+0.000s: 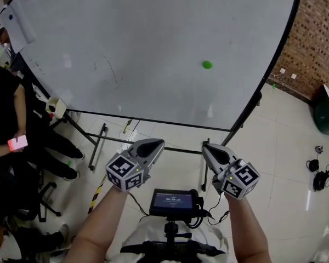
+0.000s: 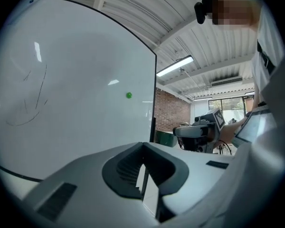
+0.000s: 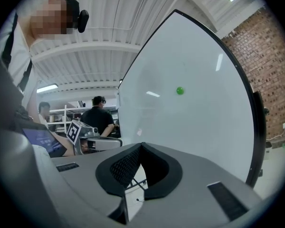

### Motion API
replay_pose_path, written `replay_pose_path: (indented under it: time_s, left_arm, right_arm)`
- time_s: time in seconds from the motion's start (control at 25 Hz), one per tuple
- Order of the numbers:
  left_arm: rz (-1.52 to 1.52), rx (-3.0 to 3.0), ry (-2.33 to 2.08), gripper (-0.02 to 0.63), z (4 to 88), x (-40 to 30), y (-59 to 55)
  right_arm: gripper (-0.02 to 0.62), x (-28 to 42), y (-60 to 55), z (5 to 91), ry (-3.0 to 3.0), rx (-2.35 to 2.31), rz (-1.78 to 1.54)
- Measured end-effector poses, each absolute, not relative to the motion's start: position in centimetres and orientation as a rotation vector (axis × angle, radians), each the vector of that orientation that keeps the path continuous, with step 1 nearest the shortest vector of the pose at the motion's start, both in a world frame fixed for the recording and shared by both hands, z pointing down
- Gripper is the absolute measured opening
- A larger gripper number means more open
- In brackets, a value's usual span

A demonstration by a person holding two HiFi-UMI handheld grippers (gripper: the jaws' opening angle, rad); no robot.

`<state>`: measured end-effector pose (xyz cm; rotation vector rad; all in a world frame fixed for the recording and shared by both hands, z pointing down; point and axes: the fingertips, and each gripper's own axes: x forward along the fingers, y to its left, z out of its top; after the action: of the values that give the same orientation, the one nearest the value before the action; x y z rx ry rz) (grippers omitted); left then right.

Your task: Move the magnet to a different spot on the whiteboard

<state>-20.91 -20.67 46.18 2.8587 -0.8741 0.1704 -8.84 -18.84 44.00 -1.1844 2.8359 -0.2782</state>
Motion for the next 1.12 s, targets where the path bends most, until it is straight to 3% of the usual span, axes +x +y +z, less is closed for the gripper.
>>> replay_pose_path:
  time_s: [0.48, 1.12]
  left_arm:
    - [0.185, 2.829, -0.846, 0.029, 48.2, -24.5, -16.3]
    - [0.163, 2.836, -0.778, 0.029, 48.6, -24.1, -13.3]
  right_arm:
    - [0.029, -11.9, -15.5, 44.5, 2.847, -1.155, -0.296]
    - [0.029, -13.7, -12.8, 44.3, 2.845, -1.132, -0.305]
